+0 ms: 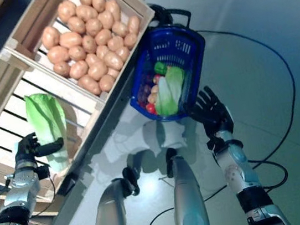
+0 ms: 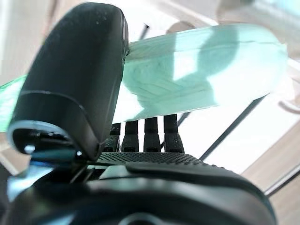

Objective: Put vegetables into the basket

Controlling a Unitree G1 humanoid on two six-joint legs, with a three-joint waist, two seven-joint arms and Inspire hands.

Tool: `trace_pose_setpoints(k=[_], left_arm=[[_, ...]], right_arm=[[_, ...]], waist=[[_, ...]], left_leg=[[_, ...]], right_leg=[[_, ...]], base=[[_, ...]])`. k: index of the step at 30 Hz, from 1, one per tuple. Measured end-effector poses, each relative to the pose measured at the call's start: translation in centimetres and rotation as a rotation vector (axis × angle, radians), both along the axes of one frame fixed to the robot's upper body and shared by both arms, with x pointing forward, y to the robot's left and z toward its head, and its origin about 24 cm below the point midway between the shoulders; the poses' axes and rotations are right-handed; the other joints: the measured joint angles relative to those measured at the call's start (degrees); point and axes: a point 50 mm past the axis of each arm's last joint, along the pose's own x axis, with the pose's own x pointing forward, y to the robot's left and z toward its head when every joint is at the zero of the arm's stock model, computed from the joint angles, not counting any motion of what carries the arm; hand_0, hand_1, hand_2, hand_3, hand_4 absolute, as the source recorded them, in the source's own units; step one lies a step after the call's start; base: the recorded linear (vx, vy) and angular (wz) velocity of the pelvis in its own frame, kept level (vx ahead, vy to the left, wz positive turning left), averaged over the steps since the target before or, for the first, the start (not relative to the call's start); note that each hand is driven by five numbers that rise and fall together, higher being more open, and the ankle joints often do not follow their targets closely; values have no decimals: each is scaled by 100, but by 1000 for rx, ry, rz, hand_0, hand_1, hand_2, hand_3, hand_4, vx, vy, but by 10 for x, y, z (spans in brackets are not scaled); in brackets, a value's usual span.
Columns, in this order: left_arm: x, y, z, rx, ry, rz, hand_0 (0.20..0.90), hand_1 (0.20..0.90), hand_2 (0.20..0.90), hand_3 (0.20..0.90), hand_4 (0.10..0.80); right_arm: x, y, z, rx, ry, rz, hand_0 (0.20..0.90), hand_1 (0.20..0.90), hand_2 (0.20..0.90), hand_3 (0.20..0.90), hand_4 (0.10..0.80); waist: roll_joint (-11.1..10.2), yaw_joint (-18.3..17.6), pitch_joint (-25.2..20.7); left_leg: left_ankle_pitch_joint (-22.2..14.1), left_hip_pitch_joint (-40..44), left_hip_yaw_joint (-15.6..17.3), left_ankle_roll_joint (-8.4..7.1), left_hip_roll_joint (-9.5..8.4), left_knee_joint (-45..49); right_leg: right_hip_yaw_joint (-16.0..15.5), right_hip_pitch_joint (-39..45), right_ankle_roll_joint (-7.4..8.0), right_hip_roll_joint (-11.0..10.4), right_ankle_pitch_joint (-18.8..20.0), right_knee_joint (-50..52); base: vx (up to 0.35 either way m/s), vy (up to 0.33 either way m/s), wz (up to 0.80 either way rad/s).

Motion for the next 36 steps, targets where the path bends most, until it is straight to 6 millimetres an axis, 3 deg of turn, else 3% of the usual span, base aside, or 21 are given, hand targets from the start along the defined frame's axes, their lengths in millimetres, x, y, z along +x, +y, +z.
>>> trace_pose_setpoints(k=[3,9,15,20,24,36], left_arm=[[-4,-12,-2,-48,-62,-21,300,300,300,300,400],[-15,-25,5,-32,-112,-120,300,300,300,300,400],[-16,-42,8,-22,-142,-199,300,300,300,300,400],[-17,-45,7,60,-122,-243,300,300,300,300,400],[-21,-51,7,137,-107,-311,300,300,300,300,400],[-19,-91,10,238,-137,-576,300,300,300,300,400]], right_arm=[[-10,7,-13,22,31,73,900,900,900,900,800],[-21,26,-15,70,2,250,900,900,900,900,800],[-23,38,-6,78,-76,383,900,900,900,900,800],[-25,47,-9,84,-71,447,900,900,900,900,800],[-25,47,-10,87,-63,453,900,900,900,900,800],[-26,65,-8,119,-81,566,900,900,900,900,800]], waist=[[-28,110,-21],[8,267,-238],[131,305,-1094],[168,343,-1687],[145,402,-1848],[-51,584,-2034]], left_leg=[[180,534,11,-64,-51,-560],[703,1672,24,-220,-53,-2007],[968,2473,-4,-247,-48,-3032],[1037,2910,0,-195,-83,-3485],[1091,3081,-6,-135,-167,-3684],[1146,3138,-56,-83,-258,-3725]], right_leg=[[-78,479,33,56,28,-355],[-329,1493,-8,320,315,-1403],[-532,2341,132,544,537,-2385],[-576,3014,275,675,904,-3345],[-655,3442,351,695,1250,-4076],[-657,3517,387,643,1315,-4111]], base=[[99,-15,8],[130,-19,3],[46,-40,9],[13,-49,4],[-7,-37,7],[-1,-9,2]])
